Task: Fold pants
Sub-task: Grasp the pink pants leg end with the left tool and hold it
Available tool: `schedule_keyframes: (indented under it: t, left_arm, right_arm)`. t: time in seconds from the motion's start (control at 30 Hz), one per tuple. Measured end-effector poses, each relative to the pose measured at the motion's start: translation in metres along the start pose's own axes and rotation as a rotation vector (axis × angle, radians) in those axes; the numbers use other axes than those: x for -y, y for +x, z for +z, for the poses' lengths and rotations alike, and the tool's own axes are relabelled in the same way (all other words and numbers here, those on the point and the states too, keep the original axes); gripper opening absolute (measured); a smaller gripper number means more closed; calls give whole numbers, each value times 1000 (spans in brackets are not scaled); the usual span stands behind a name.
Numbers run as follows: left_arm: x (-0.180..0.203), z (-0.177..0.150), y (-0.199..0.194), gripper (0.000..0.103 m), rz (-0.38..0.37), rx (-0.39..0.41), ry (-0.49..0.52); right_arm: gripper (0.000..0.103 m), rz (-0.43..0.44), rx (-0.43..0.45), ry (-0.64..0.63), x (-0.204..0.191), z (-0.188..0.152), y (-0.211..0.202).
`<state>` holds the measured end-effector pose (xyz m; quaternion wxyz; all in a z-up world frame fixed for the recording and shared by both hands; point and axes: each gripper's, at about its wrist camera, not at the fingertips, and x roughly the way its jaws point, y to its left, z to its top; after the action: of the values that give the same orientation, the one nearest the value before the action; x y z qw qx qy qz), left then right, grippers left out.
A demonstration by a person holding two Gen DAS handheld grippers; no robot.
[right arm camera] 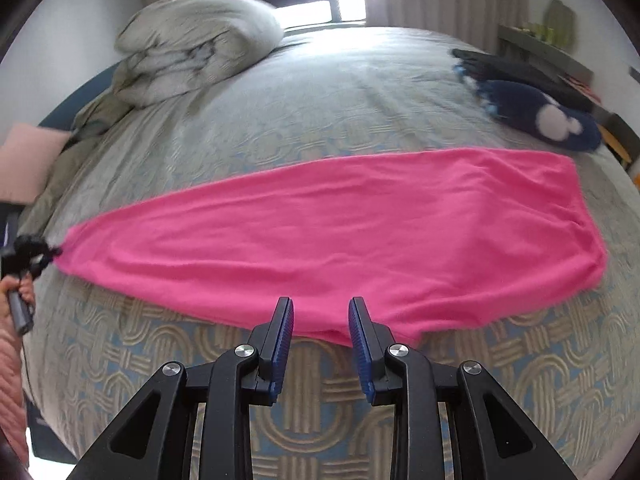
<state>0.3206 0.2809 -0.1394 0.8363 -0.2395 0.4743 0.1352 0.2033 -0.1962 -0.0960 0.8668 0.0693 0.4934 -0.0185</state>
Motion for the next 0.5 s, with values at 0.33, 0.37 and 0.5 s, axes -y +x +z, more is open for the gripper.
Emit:
schedule_keyframes:
  t: [0.33, 0.37, 0.5]
  left_arm:
    - [-35, 31, -14, 2, 196, 118, -33]
    - [-46, 32, -16, 2, 151, 97, -63]
    - [-54, 19, -23, 18, 58, 28, -49]
  right_arm:
    - [29, 163, -19, -133, -63, 21, 14]
    - [29, 166, -22, -136, -63, 19, 15]
    - [29, 154, -44, -120, -55, 14, 24]
